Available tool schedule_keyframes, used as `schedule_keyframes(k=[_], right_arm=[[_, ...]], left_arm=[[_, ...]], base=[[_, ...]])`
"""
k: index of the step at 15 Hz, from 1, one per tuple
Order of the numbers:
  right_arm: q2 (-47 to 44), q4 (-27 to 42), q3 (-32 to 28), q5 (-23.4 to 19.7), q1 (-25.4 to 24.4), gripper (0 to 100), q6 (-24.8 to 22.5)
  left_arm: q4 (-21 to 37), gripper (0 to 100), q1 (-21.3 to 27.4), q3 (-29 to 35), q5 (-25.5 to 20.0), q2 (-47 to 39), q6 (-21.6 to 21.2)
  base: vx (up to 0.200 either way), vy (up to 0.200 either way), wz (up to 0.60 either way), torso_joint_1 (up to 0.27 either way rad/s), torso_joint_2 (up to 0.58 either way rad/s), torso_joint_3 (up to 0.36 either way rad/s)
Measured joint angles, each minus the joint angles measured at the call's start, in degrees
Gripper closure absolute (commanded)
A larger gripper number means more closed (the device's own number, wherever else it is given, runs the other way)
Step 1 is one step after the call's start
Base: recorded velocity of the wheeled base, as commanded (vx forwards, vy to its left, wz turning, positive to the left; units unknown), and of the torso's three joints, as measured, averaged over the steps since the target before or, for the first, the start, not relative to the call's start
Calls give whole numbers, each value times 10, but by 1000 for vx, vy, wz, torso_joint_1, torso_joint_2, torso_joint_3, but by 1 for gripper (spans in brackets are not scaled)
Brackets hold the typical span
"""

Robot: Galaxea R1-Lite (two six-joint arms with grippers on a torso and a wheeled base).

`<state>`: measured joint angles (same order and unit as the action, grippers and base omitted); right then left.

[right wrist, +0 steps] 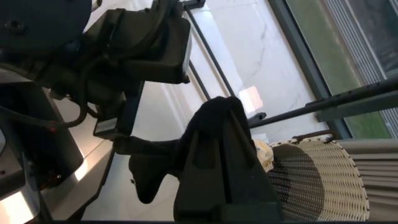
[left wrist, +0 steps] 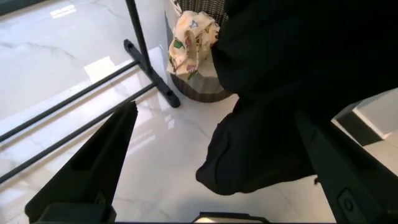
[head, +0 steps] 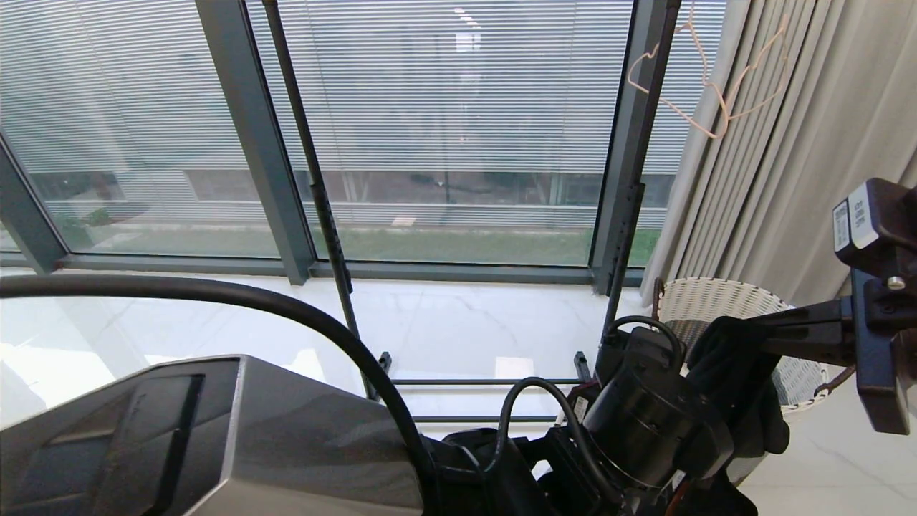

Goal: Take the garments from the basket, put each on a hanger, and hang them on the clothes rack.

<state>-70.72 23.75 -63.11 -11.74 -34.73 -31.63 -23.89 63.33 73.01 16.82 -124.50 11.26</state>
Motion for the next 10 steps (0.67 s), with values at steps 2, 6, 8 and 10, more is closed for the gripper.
schedule_keyframes(k=[2, 6, 8, 10], right_arm=[[-2, -2, 0, 0, 1, 100, 11], [-8, -3, 0, 1, 1, 100, 16], [-9, -2, 0, 1, 1, 100, 16], [-9, -2, 0, 1, 0, 100, 16]], left_arm=[[0, 0, 4, -28, -1, 12, -5], [0, 0, 15, -77, -77, 75, -5], [-1, 0, 10, -61, -84, 88, -5], [-1, 0, 0, -37, -80, 83, -4]], base=[[0, 0, 0, 0, 0, 0], [0, 0, 0, 0, 0, 0], [0, 0, 0, 0, 0, 0], [0, 0, 0, 0, 0, 0]])
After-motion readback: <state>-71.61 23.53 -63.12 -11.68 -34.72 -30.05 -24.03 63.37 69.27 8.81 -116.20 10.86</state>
